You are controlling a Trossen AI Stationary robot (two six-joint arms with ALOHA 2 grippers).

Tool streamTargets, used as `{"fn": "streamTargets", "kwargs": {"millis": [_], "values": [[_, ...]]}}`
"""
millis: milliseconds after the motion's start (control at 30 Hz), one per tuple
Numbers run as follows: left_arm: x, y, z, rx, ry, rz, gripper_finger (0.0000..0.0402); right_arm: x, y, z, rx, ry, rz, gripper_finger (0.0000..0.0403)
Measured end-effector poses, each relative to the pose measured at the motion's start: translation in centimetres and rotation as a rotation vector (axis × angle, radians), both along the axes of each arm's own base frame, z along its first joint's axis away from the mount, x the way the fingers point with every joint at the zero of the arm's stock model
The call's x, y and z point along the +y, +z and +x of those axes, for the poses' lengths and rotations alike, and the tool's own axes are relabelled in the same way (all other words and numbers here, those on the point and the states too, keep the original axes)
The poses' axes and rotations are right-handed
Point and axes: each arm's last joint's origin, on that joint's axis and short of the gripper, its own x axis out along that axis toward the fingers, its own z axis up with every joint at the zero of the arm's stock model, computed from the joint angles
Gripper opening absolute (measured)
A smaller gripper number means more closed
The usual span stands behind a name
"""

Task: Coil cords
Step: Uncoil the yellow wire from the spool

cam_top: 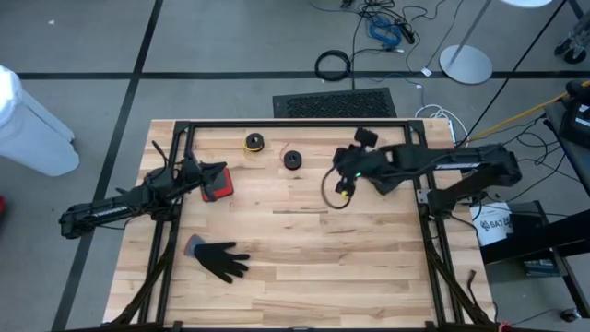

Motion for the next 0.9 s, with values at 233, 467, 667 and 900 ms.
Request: {"fn": "streamTargets", "kwargs": {"millis": [233, 467, 667, 900], "values": [[0.0, 0.0, 0.0, 0.0, 0.0, 0.0, 0.0006, 0.2, -7.7, 2.5, -0.192, 0.061, 0.063, 0.0093], [0.0, 0.0, 0.0, 0.0, 0.001, 0.0, 0.0006, -0.6, -11.4, 4.5, -0.719, 0.223, -0.014, 0.0093], [0.0, 0.0, 0.0, 0.0, 0.0, 0.0, 0.0006, -2.9, -10.9, 6.3, -0.961, 0.193, -0.139, 0.0093], [0.0, 0.0, 0.0, 0.0, 0.0, 0.0, 0.0006, -5.4, -7.3, 8.6, -1.077, 0.155, -0.265, 0.0093]]}}
